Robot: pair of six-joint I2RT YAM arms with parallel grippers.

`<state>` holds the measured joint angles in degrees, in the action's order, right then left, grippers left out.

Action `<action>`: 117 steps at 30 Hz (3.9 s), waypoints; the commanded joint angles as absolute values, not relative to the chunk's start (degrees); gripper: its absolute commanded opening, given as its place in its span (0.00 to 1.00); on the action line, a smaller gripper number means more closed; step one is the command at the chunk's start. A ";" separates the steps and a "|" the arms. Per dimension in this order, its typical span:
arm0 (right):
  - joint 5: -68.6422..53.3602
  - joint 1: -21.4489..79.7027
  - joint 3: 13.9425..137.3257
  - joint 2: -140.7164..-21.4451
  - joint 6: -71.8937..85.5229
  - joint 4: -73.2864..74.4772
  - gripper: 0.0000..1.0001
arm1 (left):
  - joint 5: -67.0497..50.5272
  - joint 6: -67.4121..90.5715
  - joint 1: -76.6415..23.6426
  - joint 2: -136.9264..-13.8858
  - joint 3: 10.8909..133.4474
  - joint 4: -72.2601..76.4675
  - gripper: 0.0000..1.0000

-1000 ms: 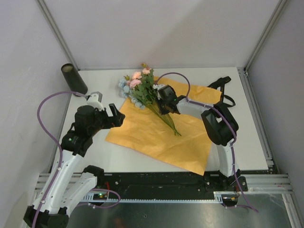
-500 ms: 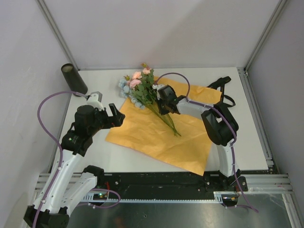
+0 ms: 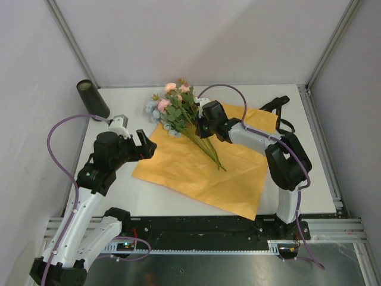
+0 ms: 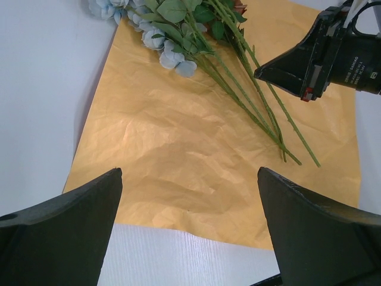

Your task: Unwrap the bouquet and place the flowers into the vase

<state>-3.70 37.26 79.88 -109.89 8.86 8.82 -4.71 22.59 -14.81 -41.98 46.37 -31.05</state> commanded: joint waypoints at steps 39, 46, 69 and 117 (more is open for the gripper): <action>-16.26 45.30 49.78 -73.85 33.19 -27.50 0.00 | -26.53 43.48 -17.84 -55.28 50.96 4.92 0.72; -16.84 48.19 49.48 -73.12 33.35 -29.20 0.00 | -26.17 43.35 -20.11 -55.76 49.53 7.49 0.59; -14.79 51.02 49.31 -76.40 32.17 -30.33 0.00 | -26.52 44.36 -20.82 -60.03 47.79 8.01 0.22; -11.23 47.24 43.88 -54.30 17.71 -11.53 0.99 | 27.69 -9.01 4.70 -86.37 89.55 37.12 0.00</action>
<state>-9.69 48.84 44.12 -55.33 19.18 -10.31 24.99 -2.70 2.68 -82.19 85.38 30.41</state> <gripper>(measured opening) 0.993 0.016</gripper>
